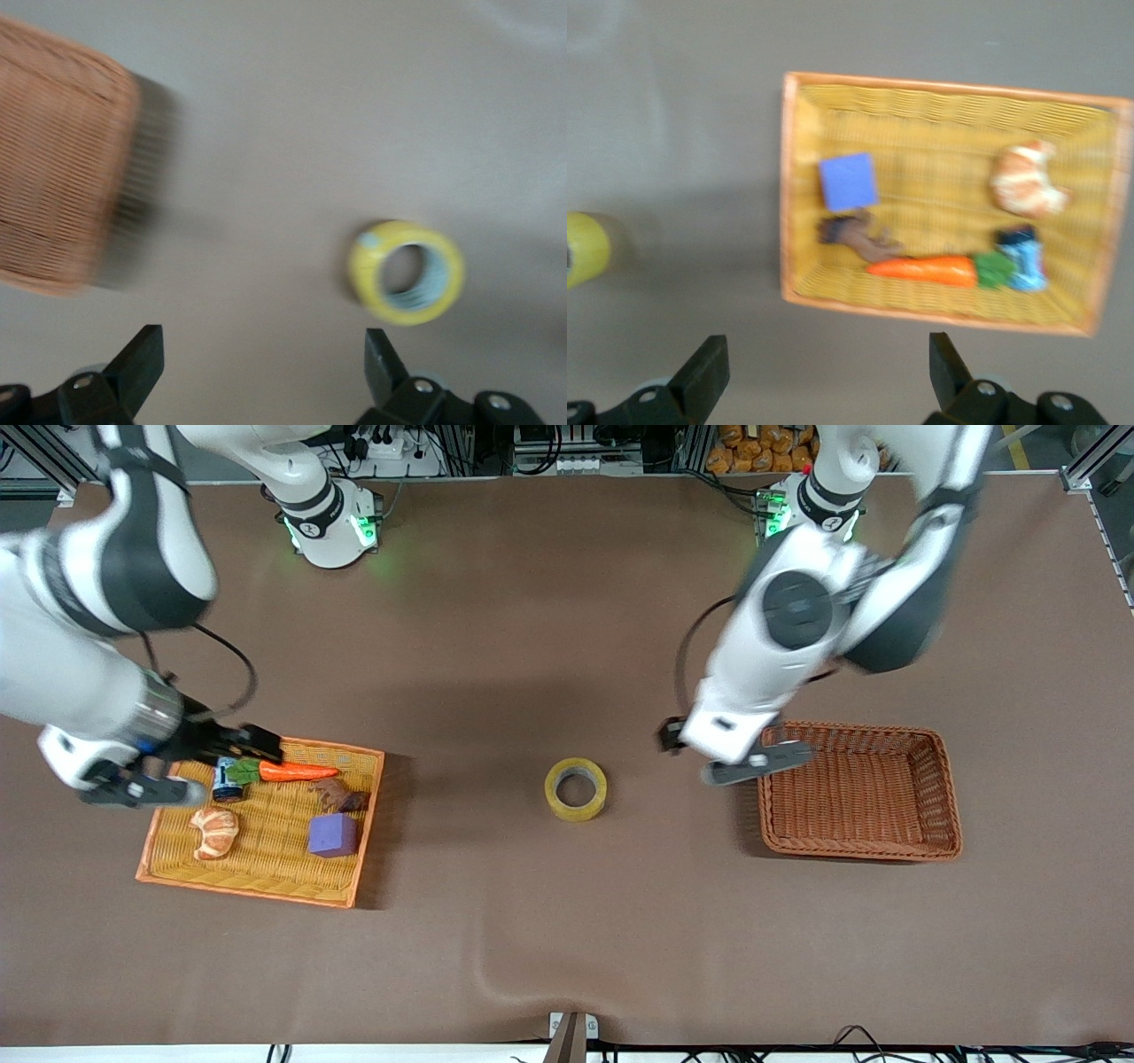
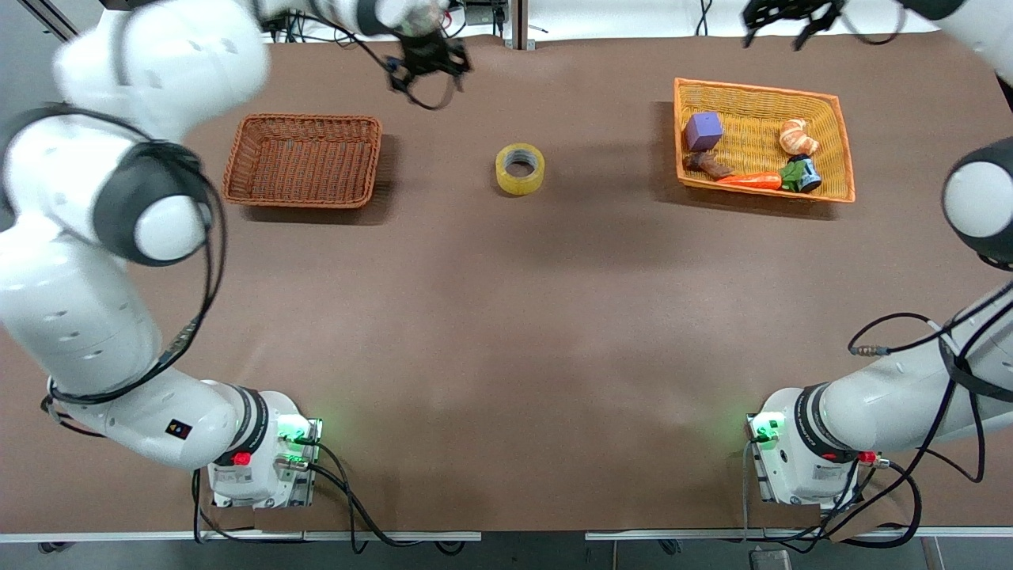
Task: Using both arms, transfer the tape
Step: 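Grasp the tape with the left gripper while the right gripper withdraws, then lift the tape roll with the left gripper and carry it over the wicker basket, then lower the tape into the wicker basket and open the left gripper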
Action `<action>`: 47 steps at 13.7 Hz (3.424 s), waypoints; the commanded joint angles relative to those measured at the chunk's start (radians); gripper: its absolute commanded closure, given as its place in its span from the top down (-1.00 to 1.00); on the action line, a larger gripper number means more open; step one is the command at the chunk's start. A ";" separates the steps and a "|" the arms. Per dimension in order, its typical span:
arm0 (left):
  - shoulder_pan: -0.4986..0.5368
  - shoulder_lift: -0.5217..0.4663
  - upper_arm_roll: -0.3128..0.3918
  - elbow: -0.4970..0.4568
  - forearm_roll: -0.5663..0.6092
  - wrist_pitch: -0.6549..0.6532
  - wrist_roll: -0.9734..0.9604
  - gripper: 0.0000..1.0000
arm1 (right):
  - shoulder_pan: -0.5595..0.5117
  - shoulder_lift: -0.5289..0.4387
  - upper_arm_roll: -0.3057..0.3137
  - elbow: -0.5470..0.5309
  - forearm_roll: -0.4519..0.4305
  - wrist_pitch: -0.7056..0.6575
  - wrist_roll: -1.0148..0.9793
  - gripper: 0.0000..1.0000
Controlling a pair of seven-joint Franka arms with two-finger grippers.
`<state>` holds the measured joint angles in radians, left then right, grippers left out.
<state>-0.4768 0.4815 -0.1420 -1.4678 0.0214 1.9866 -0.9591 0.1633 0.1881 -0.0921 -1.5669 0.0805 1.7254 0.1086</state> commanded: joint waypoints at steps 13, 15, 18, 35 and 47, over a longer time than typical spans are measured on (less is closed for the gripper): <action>-0.229 0.384 0.127 0.158 0.029 0.195 -0.247 0.94 | -0.199 -0.084 0.018 0.139 -0.070 -0.231 -0.193 1.00; -0.227 0.394 0.127 0.158 0.026 0.193 -0.247 0.69 | -0.192 -0.088 0.018 0.133 -0.068 -0.234 -0.178 1.00; -0.224 0.401 0.127 0.158 0.032 0.193 -0.236 -0.37 | -0.200 -0.090 0.015 0.133 -0.071 -0.225 -0.164 1.00; 0.242 -0.151 0.128 -0.201 0.051 -0.062 0.443 -1.00 | -0.188 -0.081 0.018 0.134 -0.067 -0.213 -0.110 1.00; 0.526 -0.132 0.113 -0.563 0.000 0.486 0.944 0.99 | -0.189 -0.078 0.020 0.140 -0.064 -0.214 -0.110 1.00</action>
<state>0.0508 0.3737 -0.0208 -2.0577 0.0431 2.4839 -0.0362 -0.0266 0.1058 -0.0743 -1.4429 0.0165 1.5149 -0.0187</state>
